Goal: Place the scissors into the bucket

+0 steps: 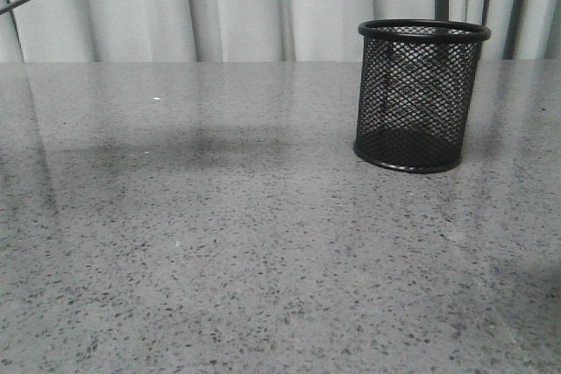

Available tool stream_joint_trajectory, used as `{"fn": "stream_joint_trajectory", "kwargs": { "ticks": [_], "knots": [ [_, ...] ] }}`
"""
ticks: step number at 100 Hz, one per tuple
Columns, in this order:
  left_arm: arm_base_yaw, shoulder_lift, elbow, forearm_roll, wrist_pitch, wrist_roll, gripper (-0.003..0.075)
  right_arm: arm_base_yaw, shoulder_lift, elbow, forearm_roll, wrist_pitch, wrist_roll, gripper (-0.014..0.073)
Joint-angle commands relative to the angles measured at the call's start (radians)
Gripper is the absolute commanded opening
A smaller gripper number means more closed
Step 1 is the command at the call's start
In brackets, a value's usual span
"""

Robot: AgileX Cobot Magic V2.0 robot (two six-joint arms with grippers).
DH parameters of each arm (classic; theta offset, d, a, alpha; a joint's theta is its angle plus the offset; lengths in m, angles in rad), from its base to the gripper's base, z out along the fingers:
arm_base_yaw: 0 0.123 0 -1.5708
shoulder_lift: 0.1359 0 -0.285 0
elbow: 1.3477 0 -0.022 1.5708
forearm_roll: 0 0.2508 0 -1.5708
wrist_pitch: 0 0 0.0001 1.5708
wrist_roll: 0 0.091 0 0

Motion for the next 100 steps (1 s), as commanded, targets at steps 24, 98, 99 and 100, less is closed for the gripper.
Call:
{"fn": "stream_joint_trajectory", "kwargs": {
  "ticks": [24, 98, 99, 100],
  "knots": [
    [-0.270, -0.055, -0.030, -0.038, -0.137, -0.012, 0.0007, 0.003, 0.162, -0.214, -0.024, 0.007, -0.023, 0.0531],
    [-0.351, -0.057, -0.031, -0.070, -0.172, -0.012, 0.0007, 0.004, 0.435, -0.301, 0.027, 0.064, -0.015, 0.0291],
    [-0.351, -0.059, -0.031, -0.071, -0.172, -0.012, 0.0007, 0.004, 0.439, -0.304, 0.029, 0.065, -0.015, 0.0273],
    [-0.351, -0.059, -0.031, -0.074, -0.177, -0.012, 0.0007, 0.004, 0.440, -0.306, 0.029, 0.070, -0.015, 0.0264]
  ]
}}
